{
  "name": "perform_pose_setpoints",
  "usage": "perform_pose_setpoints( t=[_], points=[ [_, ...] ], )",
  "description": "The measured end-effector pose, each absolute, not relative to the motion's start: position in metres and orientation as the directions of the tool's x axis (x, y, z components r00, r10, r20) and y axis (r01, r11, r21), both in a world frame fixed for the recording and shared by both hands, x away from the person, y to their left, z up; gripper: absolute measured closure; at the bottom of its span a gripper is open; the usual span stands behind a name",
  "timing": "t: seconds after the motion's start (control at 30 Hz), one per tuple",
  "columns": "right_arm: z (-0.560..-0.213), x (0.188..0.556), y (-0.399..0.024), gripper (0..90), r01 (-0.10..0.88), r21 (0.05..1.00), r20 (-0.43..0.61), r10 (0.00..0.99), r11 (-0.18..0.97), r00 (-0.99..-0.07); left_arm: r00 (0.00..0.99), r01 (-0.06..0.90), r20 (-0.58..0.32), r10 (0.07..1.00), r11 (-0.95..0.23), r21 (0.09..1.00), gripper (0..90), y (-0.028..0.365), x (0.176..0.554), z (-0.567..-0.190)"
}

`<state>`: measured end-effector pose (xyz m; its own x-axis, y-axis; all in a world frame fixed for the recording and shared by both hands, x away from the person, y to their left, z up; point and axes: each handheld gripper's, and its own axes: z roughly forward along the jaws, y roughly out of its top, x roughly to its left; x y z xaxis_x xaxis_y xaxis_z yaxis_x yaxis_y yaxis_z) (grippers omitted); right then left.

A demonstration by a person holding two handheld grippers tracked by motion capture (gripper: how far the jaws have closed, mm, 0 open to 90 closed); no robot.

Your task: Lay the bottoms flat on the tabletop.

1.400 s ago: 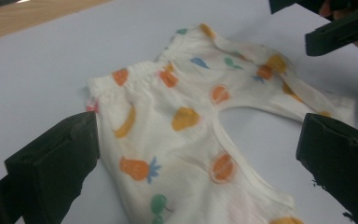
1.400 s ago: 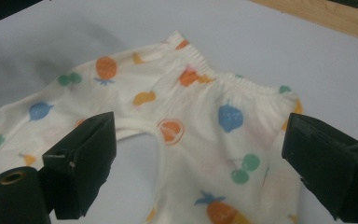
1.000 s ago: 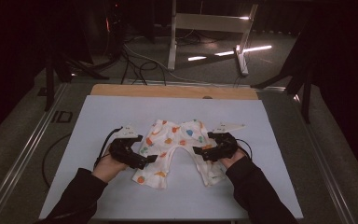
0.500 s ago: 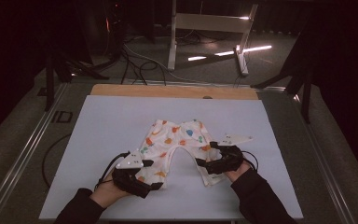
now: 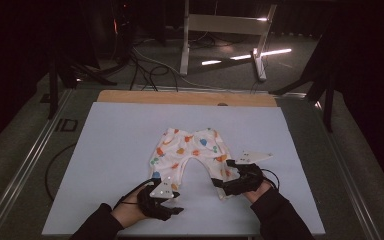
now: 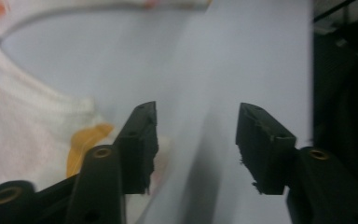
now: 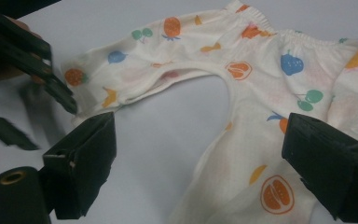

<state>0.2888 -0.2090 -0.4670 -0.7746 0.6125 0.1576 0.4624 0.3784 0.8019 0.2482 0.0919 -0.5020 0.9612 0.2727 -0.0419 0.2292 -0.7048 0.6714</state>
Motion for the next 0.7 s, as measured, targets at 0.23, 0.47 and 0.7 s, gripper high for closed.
perform_pose_setpoints(
  t=[0.23, 0.47, 0.7],
  points=[
    [-0.468, 0.289, -0.209, 10.3, 0.460, 0.803, 0.154, 0.612, 0.380, -0.775, 0.940, 0.249, 0.009, 0.342, -0.701, 0.668, 69.7, 0.092, 0.255, -0.514],
    [-0.468, 0.289, -0.209, 10.3, 0.451, 0.801, 0.137, 0.614, 0.393, -0.778, 0.936, 0.193, 0.094, 0.340, -0.715, 0.672, 87.5, 0.085, 0.248, -0.515],
    [-0.464, 0.288, -0.211, 10.3, 0.448, 0.808, 0.141, 0.613, 0.382, -0.777, 0.947, 0.207, 0.033, 0.320, -0.683, 0.701, 88.1, 0.078, 0.245, -0.506]
  ],
)
